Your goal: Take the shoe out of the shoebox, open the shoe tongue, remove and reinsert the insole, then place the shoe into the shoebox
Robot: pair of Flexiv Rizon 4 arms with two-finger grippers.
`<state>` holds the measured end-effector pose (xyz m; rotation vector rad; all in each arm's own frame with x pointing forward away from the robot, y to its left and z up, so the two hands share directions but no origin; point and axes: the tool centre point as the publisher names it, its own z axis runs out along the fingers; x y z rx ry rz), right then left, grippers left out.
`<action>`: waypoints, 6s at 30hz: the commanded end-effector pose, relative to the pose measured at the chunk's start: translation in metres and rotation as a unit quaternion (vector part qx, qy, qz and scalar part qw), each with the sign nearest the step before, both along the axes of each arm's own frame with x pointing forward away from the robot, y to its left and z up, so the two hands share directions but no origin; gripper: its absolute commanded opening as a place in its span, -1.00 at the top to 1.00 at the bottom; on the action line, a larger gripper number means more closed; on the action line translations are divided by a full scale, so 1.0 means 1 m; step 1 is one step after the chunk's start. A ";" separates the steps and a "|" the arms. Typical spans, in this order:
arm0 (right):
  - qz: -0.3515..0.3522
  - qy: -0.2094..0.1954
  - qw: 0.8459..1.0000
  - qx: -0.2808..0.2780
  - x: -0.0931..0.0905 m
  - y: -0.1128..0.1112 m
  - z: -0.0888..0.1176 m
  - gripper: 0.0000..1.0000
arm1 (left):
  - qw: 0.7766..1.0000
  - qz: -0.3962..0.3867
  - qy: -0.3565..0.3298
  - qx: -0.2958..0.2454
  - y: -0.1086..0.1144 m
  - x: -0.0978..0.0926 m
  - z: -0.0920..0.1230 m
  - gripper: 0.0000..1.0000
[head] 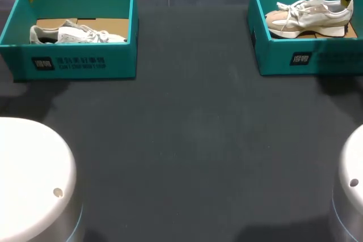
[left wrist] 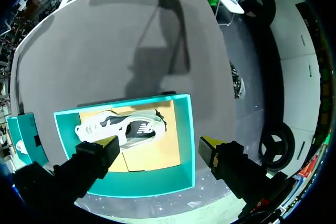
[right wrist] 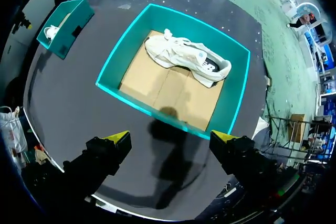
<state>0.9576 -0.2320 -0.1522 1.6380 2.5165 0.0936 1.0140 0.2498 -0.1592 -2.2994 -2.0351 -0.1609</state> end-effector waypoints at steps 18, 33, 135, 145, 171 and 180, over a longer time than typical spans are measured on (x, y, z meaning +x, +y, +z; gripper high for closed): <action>-0.123 0.012 0.991 -0.045 0.079 -0.005 -0.007 -1.00 | 1.000 -0.001 -0.001 0.000 0.001 -0.001 0.000 -1.00; -0.227 -0.028 0.972 -0.061 0.135 -0.026 -0.056 -1.00 | 1.000 -0.001 -0.001 0.000 0.001 -0.001 0.000 -1.00; -0.266 0.072 0.959 -0.067 0.199 -0.111 -0.208 -0.36 | 1.000 -0.001 -0.001 0.000 0.001 -0.001 0.000 -1.00; -0.252 0.078 0.963 -0.054 0.202 -0.110 -0.219 -0.46 | 1.000 -0.001 -0.001 0.000 0.001 -0.001 0.000 -1.00; -0.256 0.059 0.964 -0.049 0.191 -0.096 -0.196 1.00 | 1.000 -0.001 -0.001 0.000 0.001 -0.001 0.000 -1.00; -0.267 0.035 0.961 -0.063 0.189 -0.096 -0.148 1.00 | 1.000 -0.001 -0.001 0.000 0.001 -0.001 0.000 -1.00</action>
